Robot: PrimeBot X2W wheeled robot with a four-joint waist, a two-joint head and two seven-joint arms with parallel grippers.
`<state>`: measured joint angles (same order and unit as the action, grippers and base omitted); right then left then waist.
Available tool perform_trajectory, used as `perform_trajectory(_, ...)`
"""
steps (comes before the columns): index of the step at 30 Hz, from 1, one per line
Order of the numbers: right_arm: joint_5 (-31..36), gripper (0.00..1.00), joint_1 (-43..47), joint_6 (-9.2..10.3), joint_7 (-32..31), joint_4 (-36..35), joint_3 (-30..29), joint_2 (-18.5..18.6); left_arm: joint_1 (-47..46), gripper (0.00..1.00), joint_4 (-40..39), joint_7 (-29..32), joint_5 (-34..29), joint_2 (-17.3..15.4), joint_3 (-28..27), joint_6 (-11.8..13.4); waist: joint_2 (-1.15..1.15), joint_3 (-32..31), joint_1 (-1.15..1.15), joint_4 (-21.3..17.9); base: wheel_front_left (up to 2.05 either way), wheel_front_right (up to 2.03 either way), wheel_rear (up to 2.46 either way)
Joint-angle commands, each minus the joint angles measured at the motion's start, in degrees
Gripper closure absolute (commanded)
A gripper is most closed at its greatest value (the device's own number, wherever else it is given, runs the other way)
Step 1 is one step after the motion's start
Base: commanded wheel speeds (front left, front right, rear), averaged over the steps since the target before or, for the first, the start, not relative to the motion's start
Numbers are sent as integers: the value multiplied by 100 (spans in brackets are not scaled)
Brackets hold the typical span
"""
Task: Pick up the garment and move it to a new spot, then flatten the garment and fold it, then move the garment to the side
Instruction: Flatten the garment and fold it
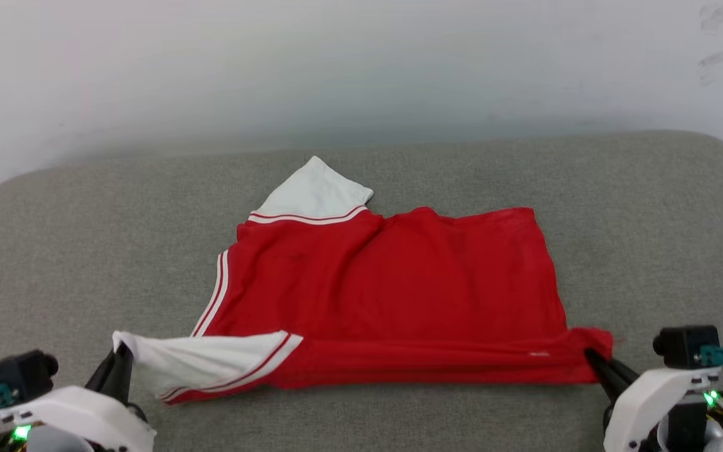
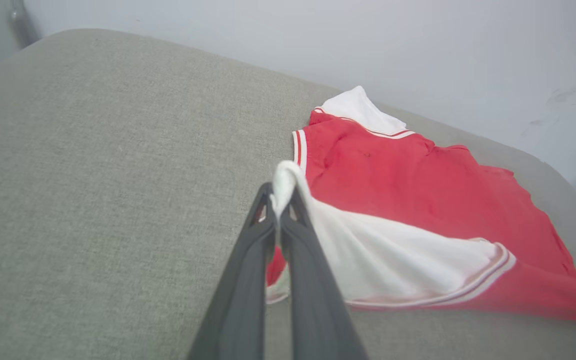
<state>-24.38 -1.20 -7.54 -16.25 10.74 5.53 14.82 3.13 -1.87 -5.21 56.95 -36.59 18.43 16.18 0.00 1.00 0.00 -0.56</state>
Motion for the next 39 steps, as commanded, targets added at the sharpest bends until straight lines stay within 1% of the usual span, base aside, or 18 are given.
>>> perform_trajectory(1, 67, 100, -167, 10, -35, -18, -27, -30, -160, 100, 59, 11, -29, 40, 17, -30, 0, 140, 0, -44, 0, 0, 0)
perform_trajectory(4, 166, 100, -489, 10, -75, 48, -32, -109, -628, 100, 303, 21, -99, 167, 126, -164, 0, 387, 0, -59, 0, 0, 0)
perform_trajectory(9, 270, 100, -1066, 8, -130, 342, 211, -132, -1211, 100, 886, 108, -140, 346, 302, -420, 0, 784, 0, -103, 0, 0, 0)
perform_trajectory(14, 244, 100, -1466, 8, 17, 758, 458, -68, -1643, 100, 1509, 91, -138, 545, 441, -735, 0, 1091, 0, -89, 0, 0, 0)
perform_trajectory(20, 184, 100, -1779, 8, 270, 1308, 546, -70, -2139, 100, 2205, 32, -163, 828, 626, -1117, 0, 1325, 0, -25, 0, 0, 0)
perform_trajectory(21, 116, 77, -1847, 8, 361, 1528, 643, -101, -2333, 100, 2570, 138, -110, 945, 735, -1345, 0, 1360, 0, -26, 0, 0, 0)
perform_trajectory(22, 94, 41, -1858, 8, 396, 1600, 656, -104, -2405, 100, 2653, 128, -92, 979, 757, -1437, 0, 1358, 0, -26, 0, 0, 0)
perform_trajectory(23, 18, 0, -1857, 8, 423, 1651, 662, -141, -2436, 73, 2745, 163, -65, 1008, 790, -1507, 0, 1338, 0, -32, 0, 0, 0)
perform_trajectory(24, -55, 0, -1866, 8, 559, 1623, 662, -188, -2455, 18, 2841, 156, -80, 1022, 798, -1548, 0, 1315, 0, -40, 0, 0, 0)
perform_trajectory(25, -38, 0, -1875, 8, 680, 1600, 658, -163, -2491, 0, 2903, 107, -100, 1026, 796, -1573, 0, 1282, 0, -46, 0, 0, 0)
perform_trajectory(28, 17, 0, -1825, 8, 1083, 1521, 655, -96, -2552, 0, 3061, 46, -108, 1010, 773, -1596, 0, 1151, 0, -64, 0, 0, 0)
perform_trajectory(32, 167, 0, -1756, 8, 1490, 1396, 530, -86, -2571, 0, 3073, 103, -139, 811, 718, -1508, 0, 946, 0, -138, 0, 0, 0)
perform_trajectory(36, 446, 0, -1605, 8, 1578, 1223, 394, -77, -2576, 0, 2857, 356, -214, 469, 710, -1380, 0, 703, 0, -194, 0, 0, 0)
perform_trajectory(39, 672, 0, -1442, 8, 1517, 1006, 240, -106, -2539, 0, 2516, 781, -188, 203, 750, -1270, 0, 532, 0, -225, 0, 0, 0)
